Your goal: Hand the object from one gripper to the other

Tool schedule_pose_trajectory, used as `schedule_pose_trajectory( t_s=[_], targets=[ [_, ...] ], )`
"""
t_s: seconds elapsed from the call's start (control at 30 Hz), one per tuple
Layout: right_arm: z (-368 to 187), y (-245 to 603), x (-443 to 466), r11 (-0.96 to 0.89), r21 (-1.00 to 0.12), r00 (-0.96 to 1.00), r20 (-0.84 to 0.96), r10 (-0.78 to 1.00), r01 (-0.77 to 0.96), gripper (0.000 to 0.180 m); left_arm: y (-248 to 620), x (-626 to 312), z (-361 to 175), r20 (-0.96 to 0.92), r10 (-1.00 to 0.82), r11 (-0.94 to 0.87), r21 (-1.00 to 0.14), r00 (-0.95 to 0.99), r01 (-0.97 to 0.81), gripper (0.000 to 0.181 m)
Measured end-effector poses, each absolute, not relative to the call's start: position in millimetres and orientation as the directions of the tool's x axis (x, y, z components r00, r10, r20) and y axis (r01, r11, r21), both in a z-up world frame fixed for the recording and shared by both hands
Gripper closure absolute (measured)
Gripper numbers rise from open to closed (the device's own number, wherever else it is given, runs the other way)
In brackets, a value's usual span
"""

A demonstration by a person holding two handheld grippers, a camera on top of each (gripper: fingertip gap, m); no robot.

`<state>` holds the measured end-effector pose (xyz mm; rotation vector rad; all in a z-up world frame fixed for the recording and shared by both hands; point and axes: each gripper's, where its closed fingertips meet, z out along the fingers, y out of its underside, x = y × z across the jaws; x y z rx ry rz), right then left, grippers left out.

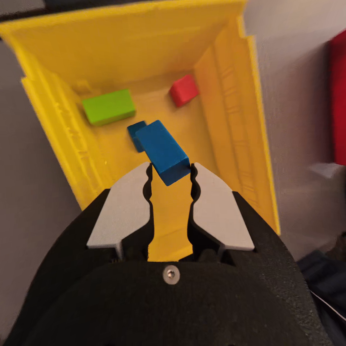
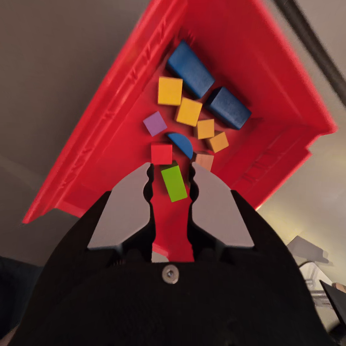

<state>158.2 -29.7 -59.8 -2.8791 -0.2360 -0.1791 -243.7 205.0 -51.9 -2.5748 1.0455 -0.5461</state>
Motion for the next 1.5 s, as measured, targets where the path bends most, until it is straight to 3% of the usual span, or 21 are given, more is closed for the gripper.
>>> schedule_pose_trajectory(
  t_s=[0.13, 0.2, 0.37, 0.47, 0.57, 0.67, 1.03, 1.33, 1.5],
  targets=[
    [-26, -6, 153, -0.880, -0.423, 0.969, 0.200, 0.142, 0.216, 0.143, 169, -210, -8, 0.361, -0.823, -0.567, -0.562, 0.438, -0.602, 0.143],
    [-3, 11, 136, -0.780, -0.534, 0.941, 0.262, 0.215, 0.327, 0.142, 141, -191, 14, 0.438, -0.855, -0.511, -0.623, 0.276, -0.592, 0.142],
    [39, 26, 11, -0.213, -0.718, 0.657, 0.420, 0.626, 0.663, 0.135, 63, -160, 48, 0.560, -0.814, -0.358, -0.692, -0.154, -0.627, 0.143],
    [62, 7, -65, 0.193, -0.762, 0.458, 0.549, 0.700, 0.618, 0.134, 31, -149, 52, 0.597, -0.747, -0.298, -0.692, -0.290, -0.658, 0.143],
    [68, -8, -105, 0.351, -0.737, 0.378, 0.623, 0.685, 0.578, 0.135, 5, -141, 55, 0.628, -0.675, -0.253, -0.691, -0.388, -0.677, 0.143],
    [63, -10, -119, 0.408, -0.689, 0.343, 0.682, 0.646, 0.599, 0.135, -11, -137, 58, 0.647, -0.619, -0.229, -0.691, -0.445, -0.685, 0.143],
    [64, -16, -134, 0.462, -0.703, 0.334, 0.683, 0.650, 0.541, 0.157, -30, -135, 64, 0.652, -0.547, -0.192, -0.708, -0.525, -0.679, 0.143],
    [58, -22, -129, 0.406, -0.710, 0.291, 0.641, 0.710, 0.575, 0.158, -29, -151, 55, 0.651, -0.560, -0.133, -0.681, -0.513, -0.720, 0.144],
    [54, -18, -80, 0.256, -0.689, 0.321, 0.591, 0.740, 0.678, 0.158, -16, -161, 65, 0.599, -0.627, -0.151, -0.721, -0.498, -0.676, 0.143]
  ],
)
